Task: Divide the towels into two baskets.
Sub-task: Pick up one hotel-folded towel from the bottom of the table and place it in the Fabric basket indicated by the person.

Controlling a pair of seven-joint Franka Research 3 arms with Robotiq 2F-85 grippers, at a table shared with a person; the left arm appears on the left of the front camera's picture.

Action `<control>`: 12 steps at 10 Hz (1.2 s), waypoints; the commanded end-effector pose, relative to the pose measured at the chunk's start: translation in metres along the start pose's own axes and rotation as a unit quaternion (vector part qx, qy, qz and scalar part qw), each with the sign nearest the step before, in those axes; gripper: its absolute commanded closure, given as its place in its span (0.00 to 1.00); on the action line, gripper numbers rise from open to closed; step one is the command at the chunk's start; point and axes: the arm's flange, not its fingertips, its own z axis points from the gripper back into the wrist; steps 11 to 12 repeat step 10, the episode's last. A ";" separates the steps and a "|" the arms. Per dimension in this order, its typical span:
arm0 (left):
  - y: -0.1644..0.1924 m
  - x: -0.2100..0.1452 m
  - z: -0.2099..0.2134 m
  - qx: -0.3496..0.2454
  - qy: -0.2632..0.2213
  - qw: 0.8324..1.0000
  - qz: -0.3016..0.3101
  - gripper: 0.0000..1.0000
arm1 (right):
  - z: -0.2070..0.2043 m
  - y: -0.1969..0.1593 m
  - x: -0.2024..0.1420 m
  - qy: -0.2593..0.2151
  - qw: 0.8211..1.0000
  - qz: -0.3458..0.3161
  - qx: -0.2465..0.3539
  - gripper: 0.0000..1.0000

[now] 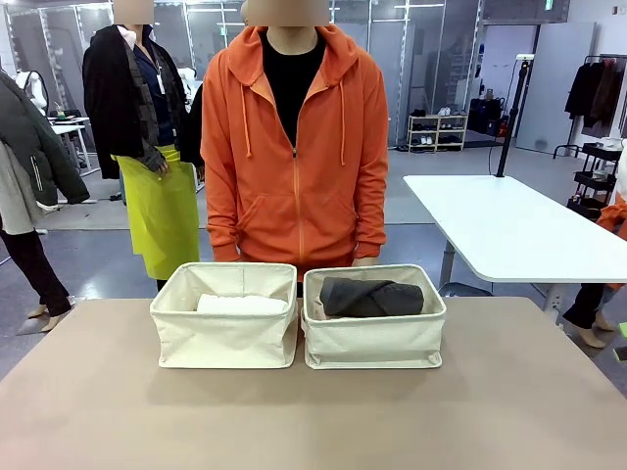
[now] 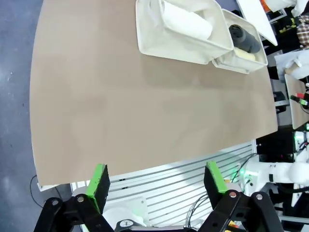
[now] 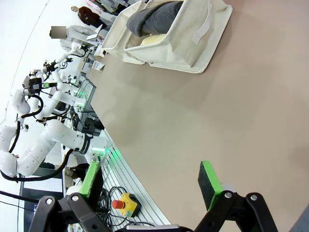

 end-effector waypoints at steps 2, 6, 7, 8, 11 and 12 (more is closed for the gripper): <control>0.000 0.001 0.001 -0.011 -0.002 1.000 -0.001 0.01 | 0.000 0.003 -0.002 -0.001 1.000 -0.004 -0.004 0.00; 0.000 0.001 0.001 -0.011 -0.002 1.000 -0.001 0.01 | 0.000 0.003 -0.002 -0.001 1.000 -0.004 -0.004 0.00; 0.000 0.001 0.001 -0.011 -0.002 1.000 -0.001 0.01 | 0.000 0.003 -0.002 -0.001 1.000 -0.004 -0.004 0.00; 0.000 0.001 0.001 -0.011 -0.002 1.000 -0.001 0.01 | 0.000 0.003 -0.002 -0.001 1.000 -0.004 -0.004 0.00; 0.000 0.001 0.001 -0.011 -0.002 1.000 -0.001 0.01 | 0.000 0.003 -0.002 -0.001 1.000 -0.004 -0.004 0.00; 0.000 0.001 0.001 -0.011 -0.002 1.000 -0.001 0.01 | 0.000 0.003 -0.002 -0.001 1.000 -0.004 -0.004 0.00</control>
